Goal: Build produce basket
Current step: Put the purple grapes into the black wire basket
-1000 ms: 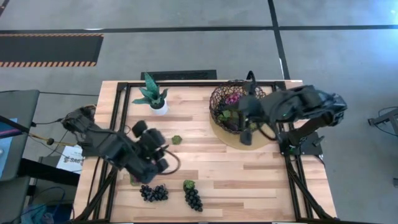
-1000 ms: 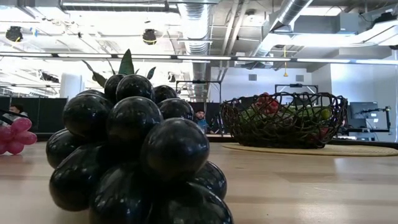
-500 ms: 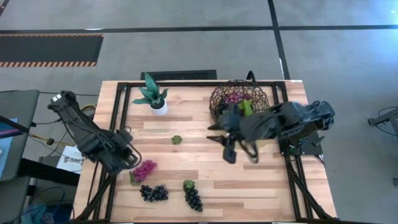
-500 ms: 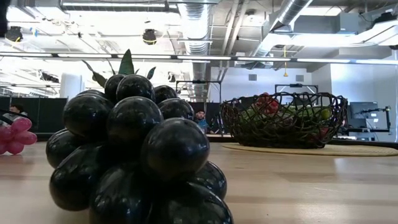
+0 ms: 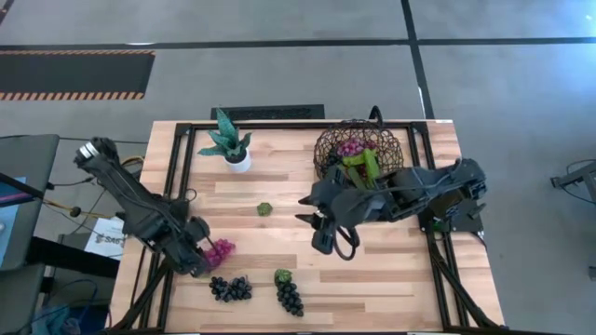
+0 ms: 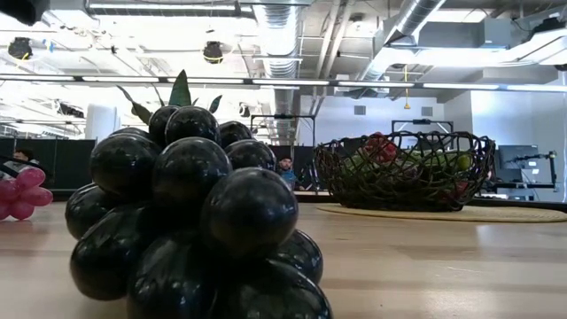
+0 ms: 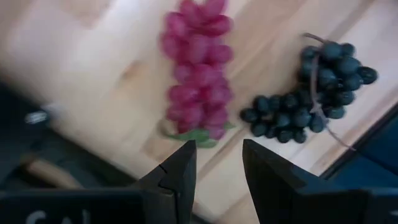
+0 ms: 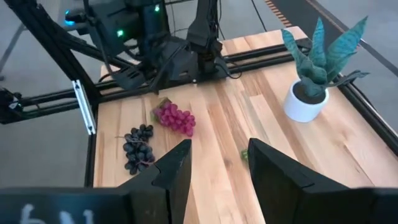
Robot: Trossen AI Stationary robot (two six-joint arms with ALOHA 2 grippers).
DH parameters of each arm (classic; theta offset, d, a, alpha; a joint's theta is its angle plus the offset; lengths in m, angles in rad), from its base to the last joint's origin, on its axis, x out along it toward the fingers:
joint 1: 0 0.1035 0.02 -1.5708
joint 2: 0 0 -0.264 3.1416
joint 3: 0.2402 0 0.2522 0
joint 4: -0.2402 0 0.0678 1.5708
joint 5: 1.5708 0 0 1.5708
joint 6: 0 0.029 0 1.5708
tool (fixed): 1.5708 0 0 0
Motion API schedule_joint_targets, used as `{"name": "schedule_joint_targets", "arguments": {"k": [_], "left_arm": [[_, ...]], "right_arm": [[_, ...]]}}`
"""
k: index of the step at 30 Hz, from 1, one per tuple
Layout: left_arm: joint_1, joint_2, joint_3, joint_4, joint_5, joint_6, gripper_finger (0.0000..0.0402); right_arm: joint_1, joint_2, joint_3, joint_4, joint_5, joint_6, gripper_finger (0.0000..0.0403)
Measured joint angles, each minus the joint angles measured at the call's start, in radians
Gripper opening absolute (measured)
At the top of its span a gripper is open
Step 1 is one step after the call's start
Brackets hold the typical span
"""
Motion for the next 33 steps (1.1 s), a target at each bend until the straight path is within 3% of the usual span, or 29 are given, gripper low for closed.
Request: {"name": "schedule_joint_targets", "arguments": {"k": [7, 14, 26, 33], "left_arm": [[0.0, 0.097, -0.02, 0.109, 0.011, 0.034, 0.0116], [0.0, 0.196, -0.02, 0.099, 0.062, 0.08, 0.0116], [0.087, 0.412, -0.02, 0.083, 0.013, 0.335, 0.0116], [0.14, 0.452, -0.02, 0.154, 0.012, 0.444, 0.0116]], "right_arm": [[0.01, 0.0, 0.0, -0.119, 0.025, -0.002, 0.017], [0.01, -0.002, 0.0, -0.305, 0.051, 0.135, 0.0155], [0.012, -0.004, 0.0, -0.299, 0.05, 0.15, 0.0162], [0.012, -0.004, 0.0, -0.299, 0.049, 0.149, 0.0158]]}}
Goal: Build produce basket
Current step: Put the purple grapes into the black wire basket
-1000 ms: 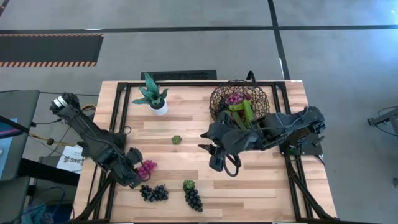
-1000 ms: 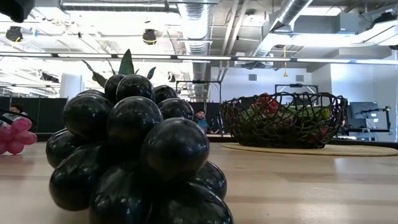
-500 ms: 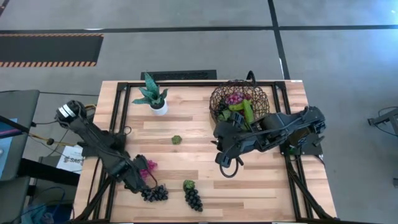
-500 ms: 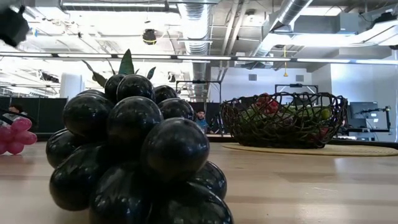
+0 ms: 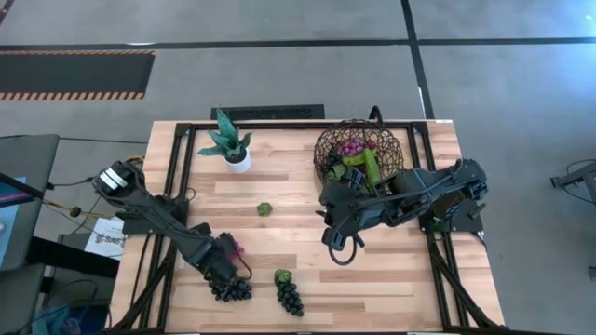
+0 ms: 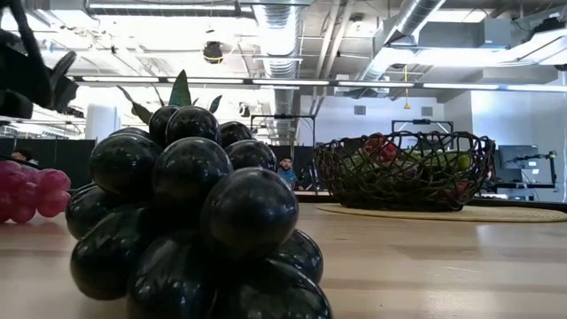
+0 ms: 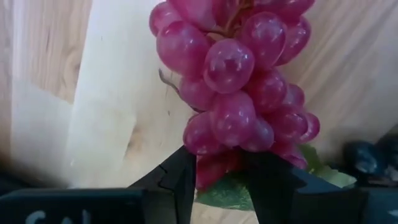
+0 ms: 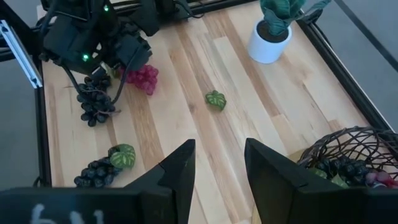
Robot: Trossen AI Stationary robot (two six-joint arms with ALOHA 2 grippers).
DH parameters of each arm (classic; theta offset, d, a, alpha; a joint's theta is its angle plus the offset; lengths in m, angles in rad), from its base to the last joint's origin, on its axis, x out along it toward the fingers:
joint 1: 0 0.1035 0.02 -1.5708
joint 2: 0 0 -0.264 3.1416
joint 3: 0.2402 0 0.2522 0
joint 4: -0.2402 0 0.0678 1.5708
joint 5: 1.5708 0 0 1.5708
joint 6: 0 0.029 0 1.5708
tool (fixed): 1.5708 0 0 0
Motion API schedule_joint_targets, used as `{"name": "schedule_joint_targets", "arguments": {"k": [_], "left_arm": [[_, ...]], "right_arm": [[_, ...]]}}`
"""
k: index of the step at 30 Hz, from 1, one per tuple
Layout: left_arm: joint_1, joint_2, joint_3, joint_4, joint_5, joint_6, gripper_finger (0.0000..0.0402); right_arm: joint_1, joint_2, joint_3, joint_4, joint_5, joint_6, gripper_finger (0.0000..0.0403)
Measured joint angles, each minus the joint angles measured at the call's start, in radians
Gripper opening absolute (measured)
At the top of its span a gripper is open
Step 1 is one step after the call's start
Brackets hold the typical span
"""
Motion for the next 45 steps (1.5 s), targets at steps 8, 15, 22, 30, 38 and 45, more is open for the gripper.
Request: {"name": "schedule_joint_targets", "arguments": {"k": [8, 15, 22, 30, 38, 45], "left_arm": [[0.016, -0.018, 0.031, 0.027, -0.059, 0.046, 0.0016], [0.015, -0.155, 0.158, -0.004, -0.324, 0.057, 0.0], [0.021, -0.368, 0.238, -0.049, -0.532, 0.107, 0.0], [0.029, -0.447, 0.239, -0.052, -0.414, 0.14, 0.0005], [0.085, -0.305, 0.237, -0.034, -0.213, 0.283, 0.0086], [0.15, -0.146, 0.237, 0.024, -0.106, 0.398, 0.0171]], "right_arm": [[0.0, 0.0, 0.0, -0.001, -0.001, -0.003, 0.0158], [0.0, 0.0, 0.0, -0.05, 0.005, -0.01, 0.0105], [0.0, 0.0, 0.0, -0.075, 0.026, -0.01, 0.0011], [0.0, 0.0, 0.0, -0.042, 0.023, -0.008, 0.006], [0.002, -0.001, 0.038, -0.046, 0.02, -0.037, 0.0097], [0.02, -0.001, 0.106, -0.046, 0.019, -0.093, 0.0104]]}}
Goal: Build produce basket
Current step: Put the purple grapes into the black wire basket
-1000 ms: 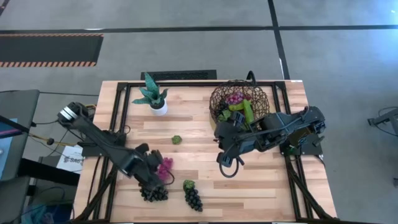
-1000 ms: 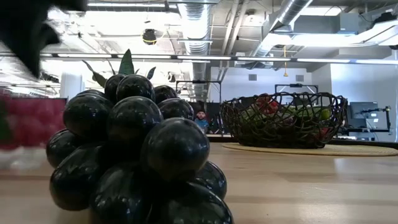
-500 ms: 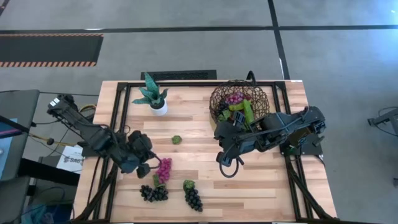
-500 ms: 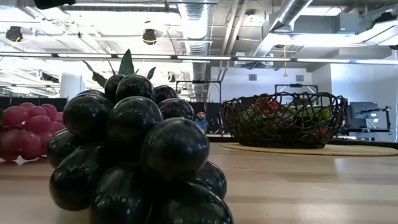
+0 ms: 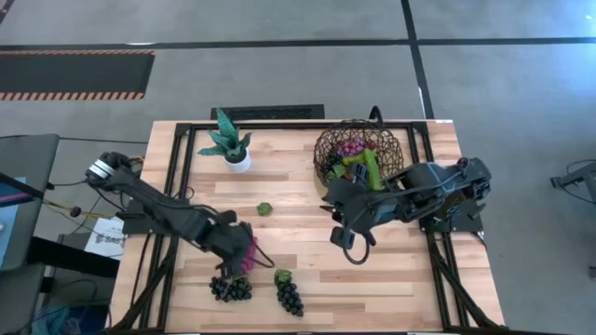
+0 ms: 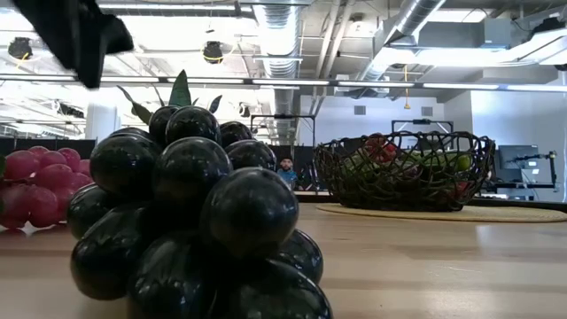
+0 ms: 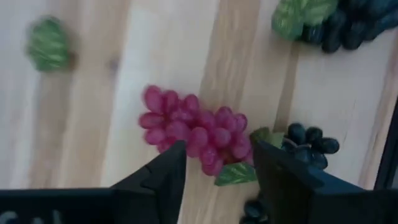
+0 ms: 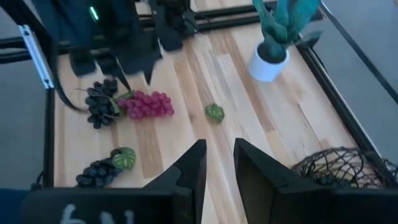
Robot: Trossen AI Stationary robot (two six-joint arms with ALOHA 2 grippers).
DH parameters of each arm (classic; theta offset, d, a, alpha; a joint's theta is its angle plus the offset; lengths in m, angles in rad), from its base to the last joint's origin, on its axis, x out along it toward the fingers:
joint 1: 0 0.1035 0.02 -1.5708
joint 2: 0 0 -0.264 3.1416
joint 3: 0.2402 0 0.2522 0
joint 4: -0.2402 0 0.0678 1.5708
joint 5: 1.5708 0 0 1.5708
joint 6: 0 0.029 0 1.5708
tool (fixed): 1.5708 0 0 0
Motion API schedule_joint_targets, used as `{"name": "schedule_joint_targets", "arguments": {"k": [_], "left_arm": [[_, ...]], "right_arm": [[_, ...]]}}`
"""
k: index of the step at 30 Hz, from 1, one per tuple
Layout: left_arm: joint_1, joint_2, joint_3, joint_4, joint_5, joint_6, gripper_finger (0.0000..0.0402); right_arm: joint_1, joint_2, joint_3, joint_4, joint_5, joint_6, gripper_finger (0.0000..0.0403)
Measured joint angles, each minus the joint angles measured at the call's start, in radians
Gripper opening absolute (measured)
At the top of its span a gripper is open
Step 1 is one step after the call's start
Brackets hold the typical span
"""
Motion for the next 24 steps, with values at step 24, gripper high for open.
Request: {"name": "schedule_joint_targets", "arguments": {"k": [24], "left_arm": [[0.092, 0.316, 0.002, -0.014, 0.104, 0.108, 0.0205]], "right_arm": [[0.037, 0.001, 0.069, -0.006, 0.004, -0.048, 0.0104]]}}
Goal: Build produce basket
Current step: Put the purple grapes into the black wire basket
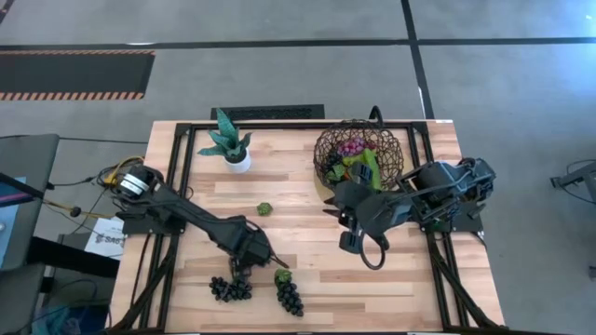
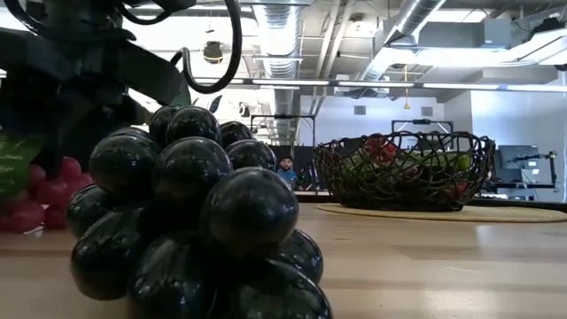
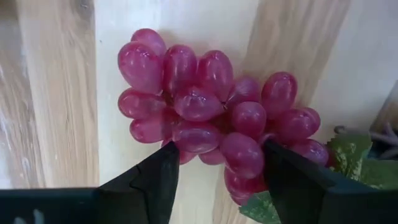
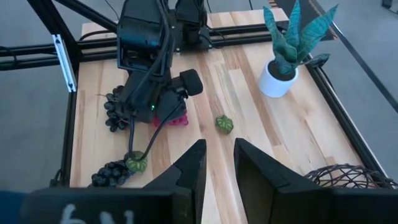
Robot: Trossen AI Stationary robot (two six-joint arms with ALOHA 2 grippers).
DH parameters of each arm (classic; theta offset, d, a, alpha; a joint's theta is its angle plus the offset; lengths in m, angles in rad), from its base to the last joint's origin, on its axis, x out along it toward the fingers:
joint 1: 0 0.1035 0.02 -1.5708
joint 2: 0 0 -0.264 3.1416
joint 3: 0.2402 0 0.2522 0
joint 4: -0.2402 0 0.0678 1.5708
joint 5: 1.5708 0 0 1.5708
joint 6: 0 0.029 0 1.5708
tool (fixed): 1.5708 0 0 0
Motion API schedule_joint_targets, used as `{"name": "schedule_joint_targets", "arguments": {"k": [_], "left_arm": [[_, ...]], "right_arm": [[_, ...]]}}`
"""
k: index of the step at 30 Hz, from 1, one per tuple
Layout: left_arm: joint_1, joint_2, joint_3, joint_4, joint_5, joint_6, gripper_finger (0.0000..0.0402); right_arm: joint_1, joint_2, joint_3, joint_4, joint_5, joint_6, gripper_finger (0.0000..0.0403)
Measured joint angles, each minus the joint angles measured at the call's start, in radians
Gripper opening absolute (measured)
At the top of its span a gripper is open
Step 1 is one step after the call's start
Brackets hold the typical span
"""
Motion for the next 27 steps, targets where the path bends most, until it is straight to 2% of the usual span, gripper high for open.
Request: {"name": "schedule_joint_targets", "arguments": {"k": [4, 8, 10, 17, 22, 27], "left_arm": [[0.017, -0.004, -0.001, 0.013, -0.011, -0.006, 0.0151], [0.023, -0.004, 0.001, 0.049, -0.01, 0.013, 0.0048], [0.022, -0.004, 0.013, 0.042, -0.015, 0.028, 0.0016], [0.023, -0.037, 0.164, -0.092, -0.177, 0.05, 0.0004], [0.026, -0.126, 0.317, -0.163, -0.307, 0.079, 0.0001], [0.027, -0.239, 0.42, -0.167, -0.454, 0.132, 0.0]], "right_arm": [[0.0, 0.0, 0.0, -0.001, 0.0, -0.002, 0.0103], [0.0, 0.0, 0.0, -0.005, 0.001, -0.002, 0.0102], [0.0, 0.0, 0.0, -0.009, 0.001, -0.009, 0.0102], [0.0, -0.003, 0.0, -0.042, 0.004, -0.028, 0.0088], [0.002, -0.031, 0.0, -0.054, 0.004, -0.025, 0.0064], [0.015, -0.063, 0.0, -0.055, 0.004, -0.024, 0.0041]]}}
